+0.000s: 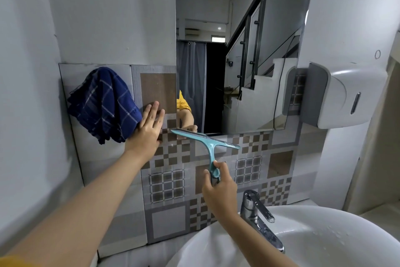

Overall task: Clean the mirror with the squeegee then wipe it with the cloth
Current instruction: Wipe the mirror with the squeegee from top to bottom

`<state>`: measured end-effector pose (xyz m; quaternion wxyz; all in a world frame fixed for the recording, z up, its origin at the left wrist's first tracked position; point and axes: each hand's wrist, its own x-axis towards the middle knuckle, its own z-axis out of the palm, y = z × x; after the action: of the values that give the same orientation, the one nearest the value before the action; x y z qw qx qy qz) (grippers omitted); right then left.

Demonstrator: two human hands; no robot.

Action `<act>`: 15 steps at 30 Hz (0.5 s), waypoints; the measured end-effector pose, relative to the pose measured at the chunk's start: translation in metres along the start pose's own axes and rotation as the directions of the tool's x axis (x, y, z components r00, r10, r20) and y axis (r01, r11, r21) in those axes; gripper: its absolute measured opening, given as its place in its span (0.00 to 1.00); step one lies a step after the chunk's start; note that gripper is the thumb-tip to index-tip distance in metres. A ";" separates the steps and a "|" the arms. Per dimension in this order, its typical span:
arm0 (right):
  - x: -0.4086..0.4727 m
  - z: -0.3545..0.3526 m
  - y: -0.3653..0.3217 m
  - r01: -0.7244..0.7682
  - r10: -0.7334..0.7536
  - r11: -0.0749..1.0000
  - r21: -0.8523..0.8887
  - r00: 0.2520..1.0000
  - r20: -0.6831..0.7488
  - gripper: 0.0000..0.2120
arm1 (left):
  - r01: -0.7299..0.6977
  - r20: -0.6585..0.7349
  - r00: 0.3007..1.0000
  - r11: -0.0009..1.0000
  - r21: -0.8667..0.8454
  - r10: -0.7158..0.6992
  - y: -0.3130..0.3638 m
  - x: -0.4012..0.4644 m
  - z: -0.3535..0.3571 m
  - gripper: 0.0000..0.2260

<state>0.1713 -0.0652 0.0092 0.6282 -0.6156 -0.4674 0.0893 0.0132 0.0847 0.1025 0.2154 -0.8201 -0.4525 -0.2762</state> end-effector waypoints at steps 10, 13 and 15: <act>0.017 -0.056 -0.014 -0.052 0.088 0.982 -0.183 0.976 0.199 0.09 | 0.032 0.032 0.999 0.998 -0.061 -0.030 0.015 -0.003 -0.011 0.43; 0.016 -0.079 -0.023 0.000 0.062 0.976 -0.217 0.959 0.278 0.10 | 0.049 0.009 0.999 0.967 -0.249 -0.049 0.032 -0.012 -0.021 0.40; 0.015 -0.095 -0.029 0.076 0.022 0.962 -0.263 0.936 0.350 0.11 | 0.028 -0.041 0.998 0.910 -0.413 -0.050 0.047 -0.022 -0.027 0.36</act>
<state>0.2325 -0.1265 0.0598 0.4457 -0.6636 -0.5879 0.1235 0.0375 0.0313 0.1042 0.0435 -0.8307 -0.3949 -0.3902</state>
